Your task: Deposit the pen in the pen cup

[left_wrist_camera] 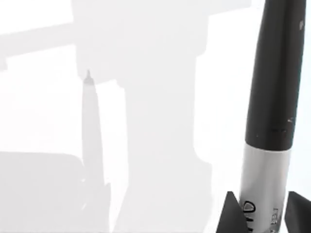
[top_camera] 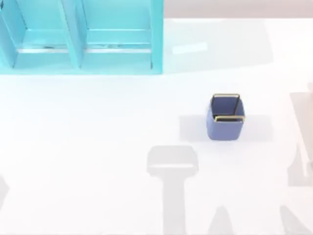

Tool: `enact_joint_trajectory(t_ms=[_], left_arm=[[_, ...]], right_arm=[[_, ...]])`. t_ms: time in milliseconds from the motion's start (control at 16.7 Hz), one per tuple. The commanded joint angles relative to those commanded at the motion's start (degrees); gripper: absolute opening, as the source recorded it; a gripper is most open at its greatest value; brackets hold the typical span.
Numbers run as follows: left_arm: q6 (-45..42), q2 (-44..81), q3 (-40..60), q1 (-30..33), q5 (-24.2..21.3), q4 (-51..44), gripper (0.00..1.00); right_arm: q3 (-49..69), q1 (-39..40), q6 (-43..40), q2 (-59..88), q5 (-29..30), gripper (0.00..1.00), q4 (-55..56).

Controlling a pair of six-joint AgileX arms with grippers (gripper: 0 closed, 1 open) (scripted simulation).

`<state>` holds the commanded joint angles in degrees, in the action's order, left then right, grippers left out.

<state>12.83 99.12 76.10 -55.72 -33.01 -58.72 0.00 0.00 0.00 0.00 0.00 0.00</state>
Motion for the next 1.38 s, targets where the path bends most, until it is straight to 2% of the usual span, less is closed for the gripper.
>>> enact_joint_trajectory(t_ms=[180,480,600,720,840,1020,1380], left_arm=[[-2.5,-3.6,-0.5,-2.0,-0.4,-3.5,0.0],[-2.6,-3.4,-0.3,-1.8,-0.2,-3.5,0.0],[-2.2,-3.4,1.4,-0.1,1.4,-2.3,0.0],[-1.3,-3.0,4.9,3.9,5.3,0.1,0.0],[-0.2,-2.4,9.9,9.9,11.4,3.4,0.0],[1.8,-0.2,18.6,22.6,24.4,8.8,0.0],[6.7,9.6,34.9,56.8,58.4,19.2,0.0]], right_arm=[[0.0,0.0,0.0,0.0,0.0,1.0,0.0],[0.0,0.0,0.0,0.0,0.0,1.0,0.0],[0.0,0.0,0.0,0.0,0.0,1.0,0.0],[0.0,0.0,0.0,0.0,0.0,1.0,0.0],[0.0,0.0,0.0,0.0,0.0,1.0,0.0],[0.0,0.0,0.0,0.0,0.0,1.0,0.0],[0.0,0.0,0.0,0.0,0.0,1.0,0.0]])
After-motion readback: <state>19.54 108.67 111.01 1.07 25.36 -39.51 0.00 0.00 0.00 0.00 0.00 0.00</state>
